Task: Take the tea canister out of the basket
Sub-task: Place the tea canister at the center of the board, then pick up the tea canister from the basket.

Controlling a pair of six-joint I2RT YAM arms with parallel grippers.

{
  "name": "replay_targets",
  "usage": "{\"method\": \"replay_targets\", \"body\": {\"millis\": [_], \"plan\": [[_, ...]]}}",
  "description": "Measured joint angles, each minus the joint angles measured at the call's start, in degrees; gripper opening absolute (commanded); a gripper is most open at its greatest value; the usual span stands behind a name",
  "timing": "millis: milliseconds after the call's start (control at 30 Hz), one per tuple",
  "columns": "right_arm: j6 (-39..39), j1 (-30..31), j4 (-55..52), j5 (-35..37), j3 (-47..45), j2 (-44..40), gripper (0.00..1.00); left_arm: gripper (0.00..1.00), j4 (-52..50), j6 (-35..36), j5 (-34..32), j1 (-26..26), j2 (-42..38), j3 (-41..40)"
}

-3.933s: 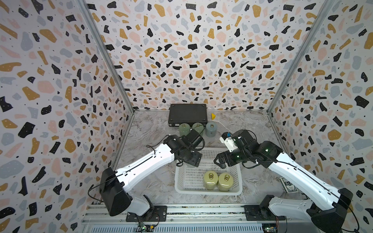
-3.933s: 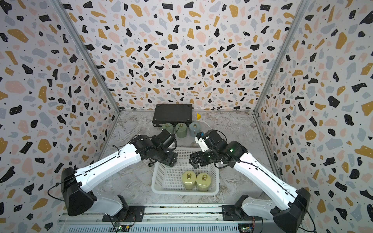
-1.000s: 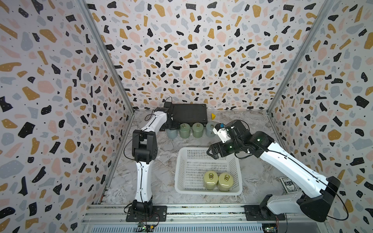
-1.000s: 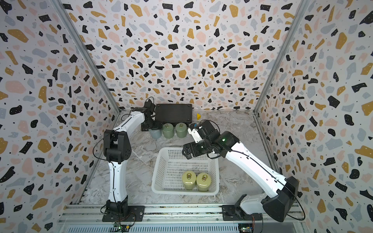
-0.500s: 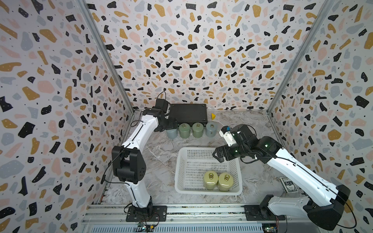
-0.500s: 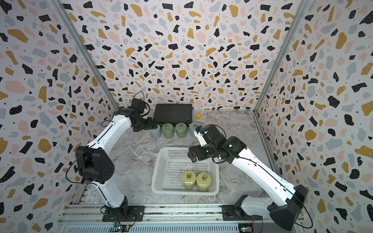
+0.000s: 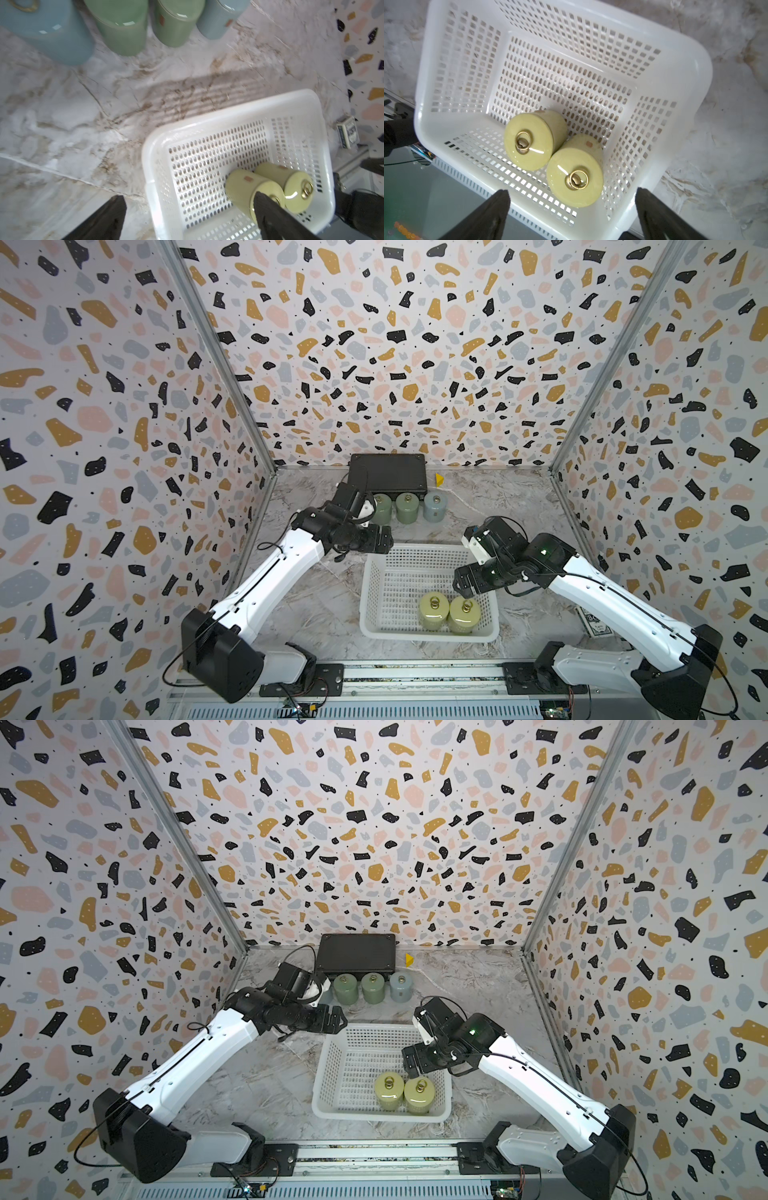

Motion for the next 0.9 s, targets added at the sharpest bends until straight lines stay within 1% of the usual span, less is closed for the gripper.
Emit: {"method": "replay_targets", "body": {"millis": [167,267,433,667,900], "plan": [[1.9,1.0,-0.6,0.4,-4.3,-0.3,0.99,1.0,0.3,-3.4,3.1,-5.9,-4.3,-4.9],[3.0,1.9,-0.6,0.4,-6.3,-0.2,0.97,1.0,0.5,-5.6,4.2,-7.6,-7.3,-7.9],[4.2,3.5,-0.2,0.8,-7.5,1.4,0.97,1.0,0.6,-7.1,5.0,-8.8,-10.5,-10.5],[5.5,5.9,1.0,1.2,-8.9,4.1,0.99,1.0,0.6,-7.3,6.0,-9.9,-10.6,-10.6],[6.9,9.0,2.5,2.0,-10.1,7.8,0.99,1.0,0.6,-7.4,6.3,-10.1,-10.6,-10.6]]}}
